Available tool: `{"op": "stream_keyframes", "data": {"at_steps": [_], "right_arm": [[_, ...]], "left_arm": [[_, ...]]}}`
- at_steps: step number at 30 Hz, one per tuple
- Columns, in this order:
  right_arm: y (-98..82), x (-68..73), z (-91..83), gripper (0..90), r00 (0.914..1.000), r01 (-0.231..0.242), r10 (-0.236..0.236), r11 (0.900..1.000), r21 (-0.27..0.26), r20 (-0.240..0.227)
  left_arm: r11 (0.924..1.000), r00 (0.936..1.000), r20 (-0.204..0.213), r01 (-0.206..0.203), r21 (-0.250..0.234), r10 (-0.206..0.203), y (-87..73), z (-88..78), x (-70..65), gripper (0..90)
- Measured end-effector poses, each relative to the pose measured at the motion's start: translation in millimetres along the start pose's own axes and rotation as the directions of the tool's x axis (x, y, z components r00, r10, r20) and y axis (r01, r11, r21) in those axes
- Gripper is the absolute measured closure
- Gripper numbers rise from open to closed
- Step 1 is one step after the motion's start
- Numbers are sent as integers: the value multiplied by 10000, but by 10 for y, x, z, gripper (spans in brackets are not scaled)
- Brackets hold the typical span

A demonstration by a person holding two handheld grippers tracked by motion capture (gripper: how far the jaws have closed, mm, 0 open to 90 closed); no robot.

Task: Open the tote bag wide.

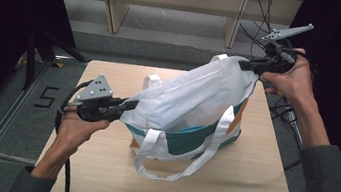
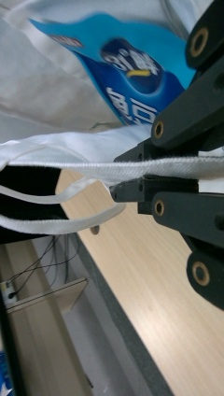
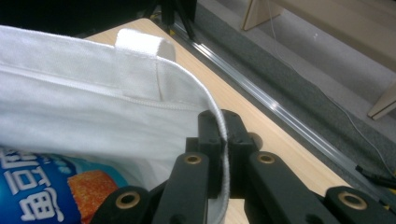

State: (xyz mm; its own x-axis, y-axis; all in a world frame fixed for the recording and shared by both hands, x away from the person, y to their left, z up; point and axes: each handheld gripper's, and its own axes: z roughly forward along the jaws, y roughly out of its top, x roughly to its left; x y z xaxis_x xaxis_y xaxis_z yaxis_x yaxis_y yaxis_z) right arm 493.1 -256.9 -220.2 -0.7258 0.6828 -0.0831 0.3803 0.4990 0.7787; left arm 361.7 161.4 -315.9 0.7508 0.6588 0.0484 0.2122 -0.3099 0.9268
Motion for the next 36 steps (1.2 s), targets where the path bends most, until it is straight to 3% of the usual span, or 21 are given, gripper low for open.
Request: {"op": "stream_keyframes", "data": {"at_steps": [3, 6, 10, 13, 14, 18, 19, 20, 22, 23, 26, 28, 29, 31, 34, 35, 36], "right_arm": [[-18, -14, 33, 887, 9999, -110, 111, 9999, 7, -33], [-54, -18, 95, 887, 9998, -202, 201, 9998, -14, -80], [-141, 6, 211, 887, 9999, 113, -114, 9974, 717, 9], [-257, 7, 319, 887, 9999, 87, -97, 9951, 982, 97], [-334, -35, 367, 887, 10000, -50, 51, 9947, 1031, -13], [-444, -59, 471, 887, 9999, -109, 110, 9941, 1077, -2], [-464, -56, 484, 886, 9994, -330, 333, 9920, 1220, -3], [-482, -79, 499, 887, 9997, -240, 251, 9907, 1338, -66], [-499, -89, 510, 886, 9992, -380, 390, 9916, 1240, -60], [-484, -92, 483, 887, 9993, -367, 372, 9942, 1016, -29], [-415, -104, 354, 887, 9992, -295, 311, 9979, 578, -259], [-360, -98, 298, 887, 9987, -496, 501, 9978, 438, -107], [-332, -104, 277, 887, 9998, -223, 223, 9975, 665, -3], [-330, -88, 333, 887, 9987, -71, 35, 9973, 731, 503], [-380, -129, 445, 887, 9986, -297, 247, 9937, 1083, 468], [-411, -132, 501, 887, 9966, -661, 608, 9929, 994, 554], [-449, -188, 588, 887, 9960, -798, 751, 9916, 1019, 495]], "left_arm": [[9991, 10000, 42, -7, 433, 5, -137, 125, 7, 860], [9968, 9989, 280, 351, 716, -372, -327, 254, 4, 860], [9935, 9977, 516, 387, 1070, -444, -501, 376, -65, 857], [9930, 9979, 601, 185, 1164, -256, -554, 397, -75, 851], [9934, 9980, 506, 310, 1102, -367, -576, 414, -91, 851], [9847, 9991, 312, -330, 1708, 281, -613, 472, -121, 848], [9837, 9989, 373, -337, 1769, 275, -623, 494, -119, 847], [9852, 9990, 397, -248, 1695, 183, -630, 510, -115, 847], [9894, 9982, 394, 394, 1400, -454, -614, 487, -106, 855], [9918, 9979, 552, 256, 1255, -327, -591, 461, -89, 859], [9943, 9994, 254, 195, 1044, -222, -498, 417, -59, 860], [9920, 9999, -47, -154, 1250, 161, -442, 448, -21, 860], [9898, 9995, -87, -280, 1399, 295, -429, 483, 7, 861], [9888, 9998, -183, -83, 1492, 112, -465, 577, 63, 860], [9899, 9997, -136, 195, 1401, -177, -545, 668, 128, 860], [9899, 9993, -177, 348, 1373, -327, -569, 697, 147, 859], [9882, 9996, -264, 166, 1525, -127, -581, 715, 179, 859]]}}
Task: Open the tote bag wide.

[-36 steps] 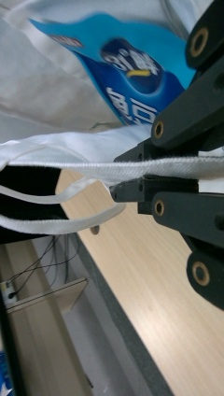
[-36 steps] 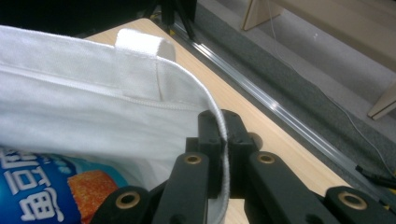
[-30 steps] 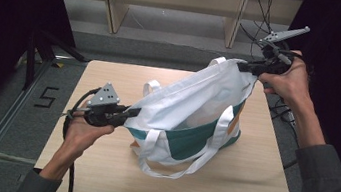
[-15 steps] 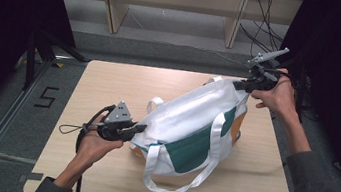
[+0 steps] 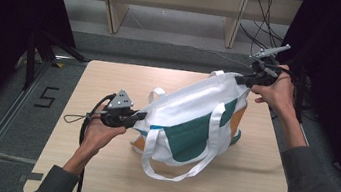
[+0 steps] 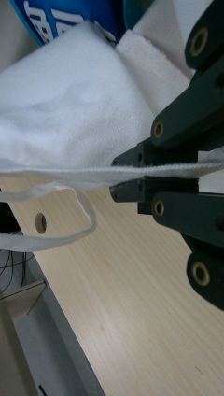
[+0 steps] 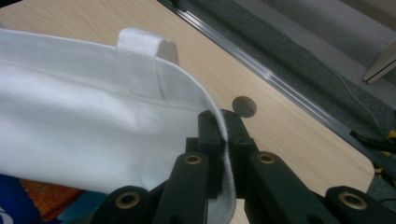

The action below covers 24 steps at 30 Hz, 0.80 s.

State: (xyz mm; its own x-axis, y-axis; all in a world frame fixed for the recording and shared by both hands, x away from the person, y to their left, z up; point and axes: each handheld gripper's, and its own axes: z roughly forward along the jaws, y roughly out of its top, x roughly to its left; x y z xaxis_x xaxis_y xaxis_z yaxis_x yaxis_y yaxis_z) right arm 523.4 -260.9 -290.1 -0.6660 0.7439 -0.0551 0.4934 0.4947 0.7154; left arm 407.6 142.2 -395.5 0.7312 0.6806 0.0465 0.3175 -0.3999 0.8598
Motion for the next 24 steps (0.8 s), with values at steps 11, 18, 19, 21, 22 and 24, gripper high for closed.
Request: {"op": "stream_keyframes", "data": {"at_steps": [11, 18, 19, 21, 22, 24], "right_arm": [[-202, -139, 373, 887, 9990, -418, 409, 9980, 471, 186], [-467, -144, 593, 886, 9967, -804, 807, 9937, 777, -9], [-489, -164, 603, 886, 9977, -674, 680, 9942, 836, -40], [-550, -164, 650, 886, 9972, -737, 748, 9927, 959, -77], [-588, -166, 683, 886, 9976, -686, 695, 9934, 916, -64], [-660, -155, 734, 886, 9979, -620, 638, 9924, 1065, -137]], "left_arm": [[9988, 9996, -296, 38, 492, -23, -174, 407, 123, 859], [9955, 9990, -312, 337, 882, -310, -349, 572, 148, 859], [9955, 9990, -369, 292, 904, -260, -365, 594, 147, 859], [9941, 9987, -366, 383, 1019, -347, -418, 639, 135, 859], [9920, 9995, -325, 101, 1259, -60, -450, 656, 137, 859], [9891, 9991, -278, 360, 1425, -324, -542, 711, 106, 859]]}}
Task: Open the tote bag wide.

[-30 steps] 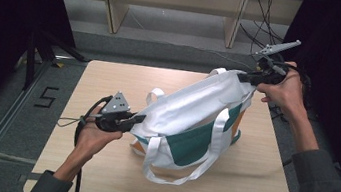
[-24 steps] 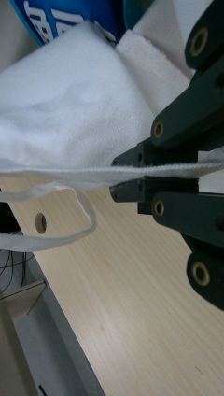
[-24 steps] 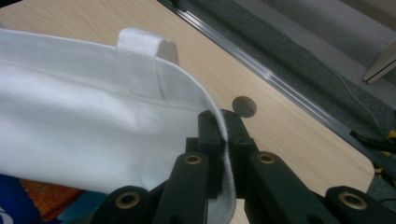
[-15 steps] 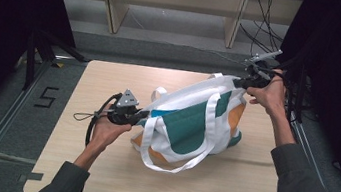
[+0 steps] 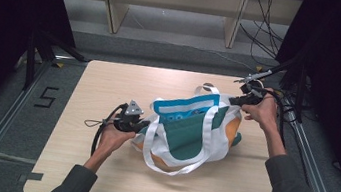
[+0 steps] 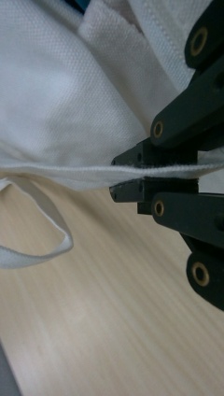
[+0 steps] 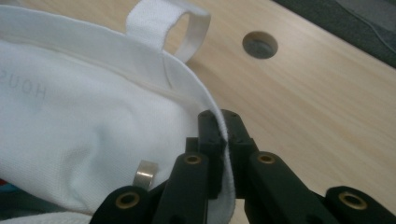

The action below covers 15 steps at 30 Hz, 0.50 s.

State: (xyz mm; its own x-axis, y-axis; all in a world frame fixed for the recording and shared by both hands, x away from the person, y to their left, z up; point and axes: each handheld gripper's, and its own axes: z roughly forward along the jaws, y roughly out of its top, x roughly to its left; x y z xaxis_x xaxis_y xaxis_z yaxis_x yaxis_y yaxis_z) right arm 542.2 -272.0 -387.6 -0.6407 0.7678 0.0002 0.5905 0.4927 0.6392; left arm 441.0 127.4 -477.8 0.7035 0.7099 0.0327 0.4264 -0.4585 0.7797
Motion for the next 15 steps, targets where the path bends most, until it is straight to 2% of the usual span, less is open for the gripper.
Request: {"op": "stream_keyframes", "data": {"at_steps": [1, 2, 3, 4, 5, 6, 9, 10, 11, 12, 14, 15], "right_arm": [[-32, -4, 19, 886, 9999, 70, -68, 9997, 213, -81], [-75, -7, 68, 886, 9999, -33, 34, 9999, 101, -108], [-111, -10, 92, 886, 9997, -137, 140, 9998, 145, -184], [-146, -14, 119, 886, 9996, -160, 162, 9998, 113, -229], [-179, -21, 145, 886, 9998, -22, 25, 9998, 207, -176], [-214, -8, 181, 886, 9996, -132, 137, 9997, 181, -238], [-364, 7, 303, 886, 9996, -103, 119, 9978, 648, -238], [-424, -4, 362, 886, 9994, -35, 57, 9981, 620, -349], [-481, -12, 406, 886, 9994, 54, -35, 9983, 573, -332], [-526, 4, 433, 885, 9987, -297, 318, 9982, 522, -400], [-554, 15, 413, 881, 9964, -625, 644, 9974, 345, -552], [-545, 1, 377, 879, 9976, -477, 488, 9986, 245, -495]], "left_arm": [[9999, 9998, 112, 147, 29, -147, -36, 19, -3, 859], [9993, 9992, 151, 379, -69, -378, -65, 32, -13, 859], [9997, 9995, 179, 253, -72, -252, -77, 33, -3, 859], [9990, 9991, 180, 397, -212, -394, -90, 47, -12, 859], [9996, 9993, 236, 287, -45, -286, -93, 46, 0, 859], [9984, 9985, 181, 522, -232, -518, -102, 69, -12, 858], [9989, 9986, 217, 473, -36, -472, -150, 117, -6, 858], [9987, 9984, 250, 501, -16, -501, -170, 135, -6, 858], [9974, 9972, 257, 711, -92, -708, -184, 150, -17, 857], [9966, 9963, 273, 817, -92, -814, -188, 148, -22, 857], [9979, 9978, 176, 641, 4, -641, -172, 130, -29, 856], [9985, 9983, 203, 544, 16, -544, -163, 121, -33, 857]]}}
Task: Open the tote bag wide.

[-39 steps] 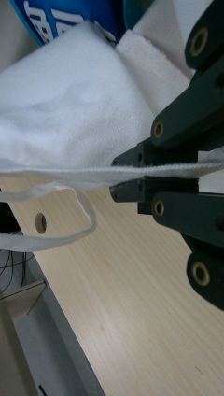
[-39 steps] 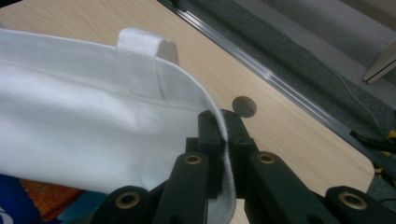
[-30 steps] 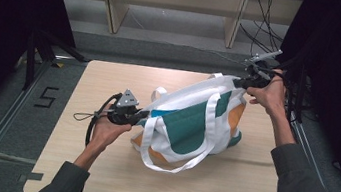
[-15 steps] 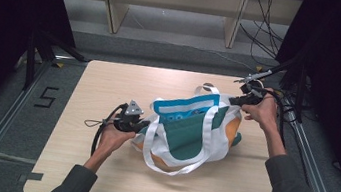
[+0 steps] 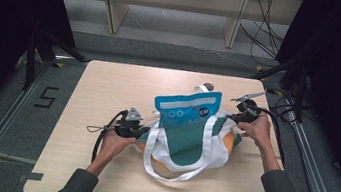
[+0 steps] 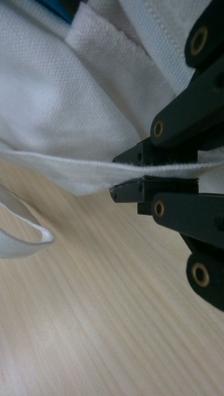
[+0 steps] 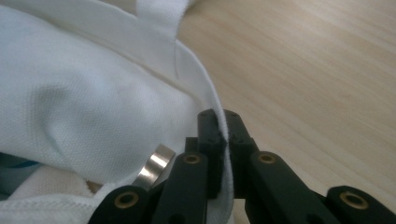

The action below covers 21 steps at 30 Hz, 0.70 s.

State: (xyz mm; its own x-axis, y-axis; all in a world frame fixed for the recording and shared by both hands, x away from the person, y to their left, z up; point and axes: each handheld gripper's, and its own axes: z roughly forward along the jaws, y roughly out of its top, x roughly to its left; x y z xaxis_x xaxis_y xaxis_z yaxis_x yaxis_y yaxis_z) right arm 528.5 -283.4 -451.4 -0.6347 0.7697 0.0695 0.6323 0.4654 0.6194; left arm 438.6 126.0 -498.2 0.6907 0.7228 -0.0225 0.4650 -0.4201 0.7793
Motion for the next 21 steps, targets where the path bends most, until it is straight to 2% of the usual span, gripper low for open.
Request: {"op": "stream_keyframes", "data": {"at_steps": [1, 2, 3, 4, 5, 6, 7, 8, 9, 10, 11, 12, 13, 14, 16, 18, 21], "right_arm": [[24, 14, -61, 870, 10000, -49, 48, 10000, 53, 12], [54, 26, -124, 862, 9999, 6, -6, 10000, -35, 115], [79, 40, -175, 847, 9994, 98, -87, 9993, -348, 321], [124, 73, -296, 828, 9999, 60, -57, 9998, -199, 145], [149, 95, -358, 809, 9995, 62, -42, 9982, -596, 328], [184, 128, -463, 771, 9991, 20, 6, 9981, -610, 422], [206, 160, -543, 746, 9988, 13, 31, 9960, -890, 483], [224, 186, -635, 730, 9993, 147, -106, 9933, -1143, 360], [236, 216, -719, 729, 9986, 509, -485, 9888, -1406, 204], [242, 266, -816, 728, 9987, 494, -502, 9878, -1478, -17], [246, 312, -894, 718, 9974, 647, -694, 9812, -1818, -196], [254, 357, -994, 699, 9946, 858, -944, 9817, -1701, -428], [254, 440, -1071, 664, 9926, 868, -1005, 9798, -1803, -684], [252, 509, -1109, 646, 9896, 1059, -1228, 9745, -1979, -752], [254, 628, -1188, 601, 9837, 1261, -1478, 9731, -1930, -1023], [252, 749, -1238, 560, 9737, 1533, -1809, 9699, -1889, -1386], [247, 860, -1251, 518, 9598, 1979, -2286, 9626, -1851, -1628]], "left_arm": [[9999, 10000, -47, -87, -55, 87, 0, -5, 3, 857], [9998, 9998, 120, -175, 95, 174, 3, -20, 21, 857], [9997, 9995, 215, 227, -56, -226, -2, -14, 12, 858], [9998, 9997, 173, 196, -99, -195, -1, -21, 20, 857], [9998, 9997, 190, 169, -124, -167, 2, -22, 25, 857], [9999, 9997, 200, 134, -61, -132, 4, -23, 24, 857], [9999, 9999, 146, -62, 79, 61, 4, -26, 28, 857], [9999, 9998, 130, 162, 43, -162, 0, -16, 11, 857], [9999, 9998, 168, 40, 126, -42, 6, -23, 21, 857], [9999, 9998, 199, -95, 131, 93, 7, -25, 36, 857], [9999, 9997, 235, -36, 143, 33, 5, -26, 41, 857], [9999, 9997, 218, 85, 111, -87, 2, -26, 32, 857], [9999, 9998, 210, 38, 130, -41, 4, -29, 32, 857], [9999, 9998, 192, 114, -19, -113, 5, -20, 23, 857], [9997, 9997, 116, 220, -119, -219, 6, -14, 17, 856], [9999, 9998, 156, 127, -12, -126, 7, -27, 23, 855], [9998, 9995, 254, 203, -47, -202, 12, -27, 25, 854]]}}
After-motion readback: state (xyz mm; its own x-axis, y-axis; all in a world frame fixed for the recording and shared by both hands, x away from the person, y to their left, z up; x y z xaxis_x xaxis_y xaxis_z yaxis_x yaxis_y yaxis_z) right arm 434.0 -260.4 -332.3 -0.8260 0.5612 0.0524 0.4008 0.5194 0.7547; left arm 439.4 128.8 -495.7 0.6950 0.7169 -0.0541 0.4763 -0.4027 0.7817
